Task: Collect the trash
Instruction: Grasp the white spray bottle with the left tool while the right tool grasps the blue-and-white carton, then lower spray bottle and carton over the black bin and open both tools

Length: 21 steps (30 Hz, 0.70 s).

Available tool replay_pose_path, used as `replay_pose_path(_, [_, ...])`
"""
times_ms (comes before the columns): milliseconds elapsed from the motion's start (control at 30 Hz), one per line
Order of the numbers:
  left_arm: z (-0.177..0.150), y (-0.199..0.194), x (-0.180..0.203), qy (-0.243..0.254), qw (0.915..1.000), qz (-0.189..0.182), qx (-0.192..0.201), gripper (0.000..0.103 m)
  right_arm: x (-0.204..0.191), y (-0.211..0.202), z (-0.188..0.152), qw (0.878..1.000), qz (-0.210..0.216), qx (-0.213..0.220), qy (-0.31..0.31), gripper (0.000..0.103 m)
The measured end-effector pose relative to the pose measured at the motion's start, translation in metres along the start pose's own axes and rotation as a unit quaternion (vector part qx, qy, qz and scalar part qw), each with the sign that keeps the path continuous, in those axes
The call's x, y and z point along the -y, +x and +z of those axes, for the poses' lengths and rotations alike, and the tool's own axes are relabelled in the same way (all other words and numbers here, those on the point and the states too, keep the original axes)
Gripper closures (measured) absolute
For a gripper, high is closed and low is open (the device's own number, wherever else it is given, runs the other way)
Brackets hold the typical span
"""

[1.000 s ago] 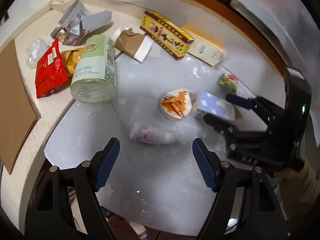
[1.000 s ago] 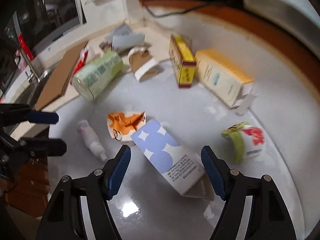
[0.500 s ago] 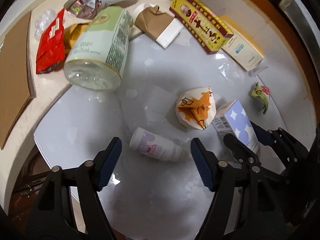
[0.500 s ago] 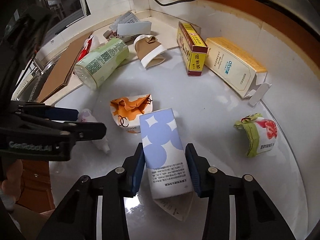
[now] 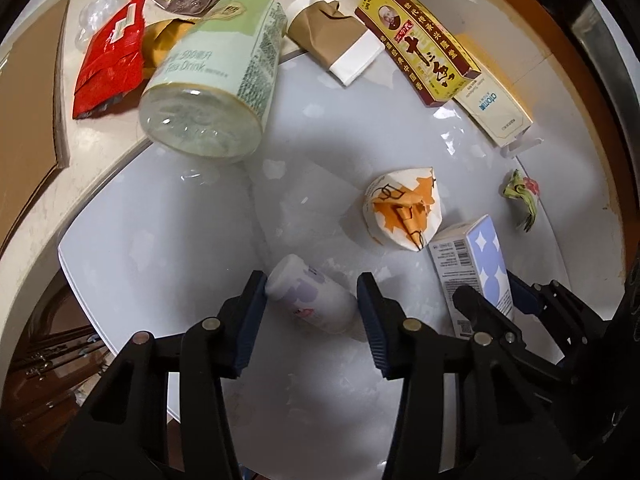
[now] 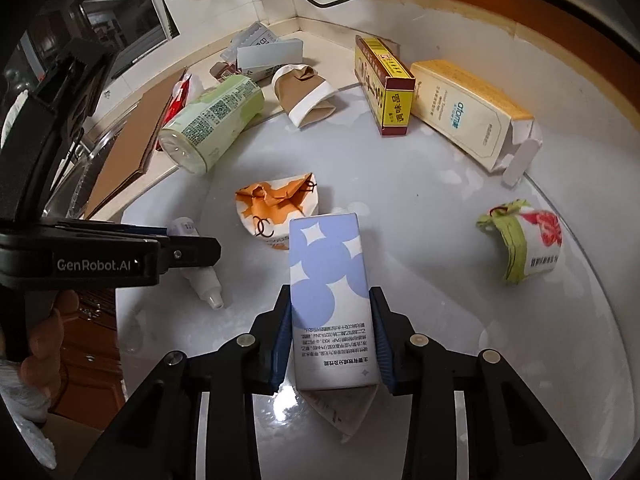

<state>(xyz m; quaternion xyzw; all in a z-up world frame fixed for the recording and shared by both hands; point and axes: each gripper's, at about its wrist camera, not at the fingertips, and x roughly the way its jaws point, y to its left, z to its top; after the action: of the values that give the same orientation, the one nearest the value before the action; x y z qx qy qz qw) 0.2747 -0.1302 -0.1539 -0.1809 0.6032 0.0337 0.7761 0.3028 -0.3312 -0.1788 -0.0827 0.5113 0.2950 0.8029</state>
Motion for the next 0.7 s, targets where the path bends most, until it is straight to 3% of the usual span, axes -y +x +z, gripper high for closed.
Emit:
replay_pose_path(333, [-0.02, -0.018, -0.026, 0.01, 0.9982, -0.056, 0.018, 0.061, -0.015, -0.007, -0.012, 1.0, 0.01, 0.006, 0.024, 0.069])
replay_pose_path(700, [-0.058, -0.074, -0.076, 0.042, 0.995, -0.064, 0.064, 0.061, -0.079, -0.036, -0.03, 0.998, 0.031, 0.029, 0.036, 0.069])
